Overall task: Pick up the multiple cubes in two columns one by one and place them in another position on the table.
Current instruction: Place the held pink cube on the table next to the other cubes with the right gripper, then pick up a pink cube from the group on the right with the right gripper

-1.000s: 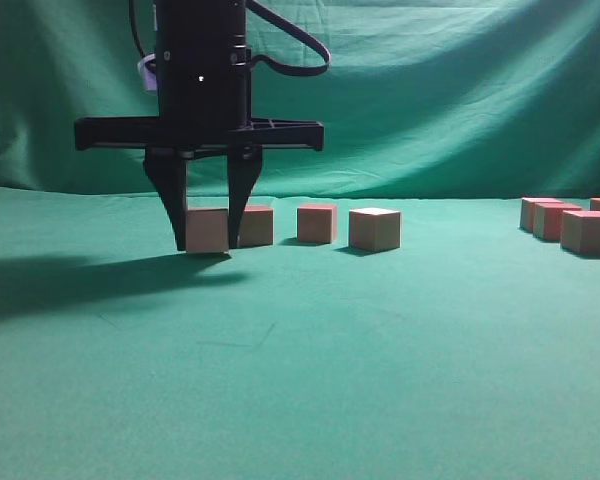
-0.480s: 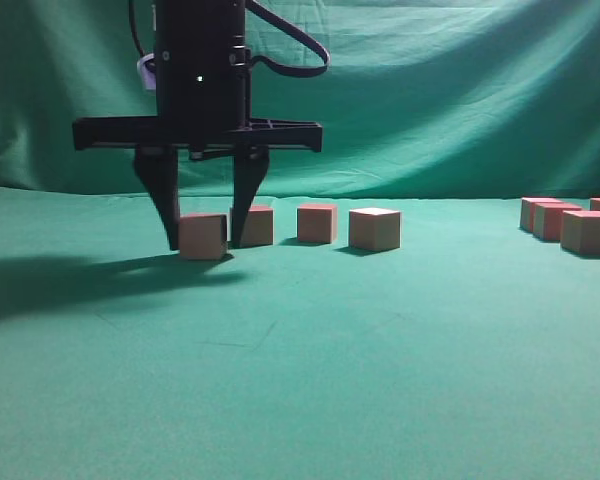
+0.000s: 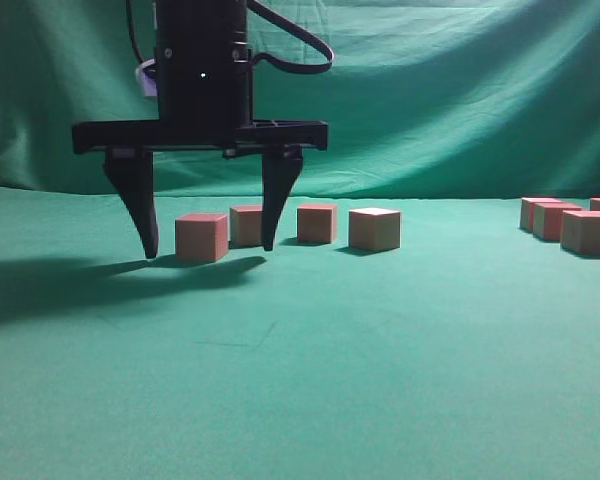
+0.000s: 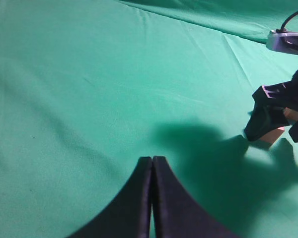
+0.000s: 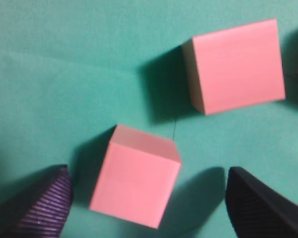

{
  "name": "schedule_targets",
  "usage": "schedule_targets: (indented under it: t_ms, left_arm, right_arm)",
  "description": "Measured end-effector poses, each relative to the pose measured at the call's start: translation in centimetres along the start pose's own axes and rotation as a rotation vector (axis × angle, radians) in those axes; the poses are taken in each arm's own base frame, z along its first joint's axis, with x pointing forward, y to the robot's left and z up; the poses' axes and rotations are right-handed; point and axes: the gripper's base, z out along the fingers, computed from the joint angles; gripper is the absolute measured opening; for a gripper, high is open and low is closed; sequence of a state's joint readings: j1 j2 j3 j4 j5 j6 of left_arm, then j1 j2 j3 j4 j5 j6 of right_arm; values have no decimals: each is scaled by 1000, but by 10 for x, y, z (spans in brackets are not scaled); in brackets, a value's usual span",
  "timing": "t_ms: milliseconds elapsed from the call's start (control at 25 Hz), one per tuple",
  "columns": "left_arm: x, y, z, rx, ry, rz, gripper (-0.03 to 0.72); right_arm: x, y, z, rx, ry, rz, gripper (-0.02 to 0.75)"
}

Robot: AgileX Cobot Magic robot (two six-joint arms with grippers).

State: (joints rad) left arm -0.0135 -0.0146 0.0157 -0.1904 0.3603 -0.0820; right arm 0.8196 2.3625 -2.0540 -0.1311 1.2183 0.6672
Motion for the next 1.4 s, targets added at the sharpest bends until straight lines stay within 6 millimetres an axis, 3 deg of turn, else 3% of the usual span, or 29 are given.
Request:
schedule_targets:
  t_ms: [160,360,600,760,960,1120,1240,1400]
  left_arm:
    - [0,0,0,0,0,0,0]
    - [0,0,0,0,0,0,0]
    - [0,0,0,0,0,0,0]
    - [0,0,0,0,0,0,0]
    - [0,0,0,0,0,0,0]
    - [0,0,0,0,0,0,0]
    - [0,0,0,0,0,0,0]
    - [0,0,0,0,0,0,0]
  right_arm:
    - [-5,3,-7,-14,-23,-86,577]
    - [-13,8,-30,-80,-74,-135,577]
    - [-13,5,-83,-163,-152,-264,577]
    - [-8,-7,-136,-199,-252,-342,577]
    - [-2,-35,-201,-125,-427,-383,577]
    - [11,-64,-227,-67,-470,-371,577]
    - [21,-94,-228,-30,-430,-331,577]
    - [30,-148,-203,57,-320,-212,577]
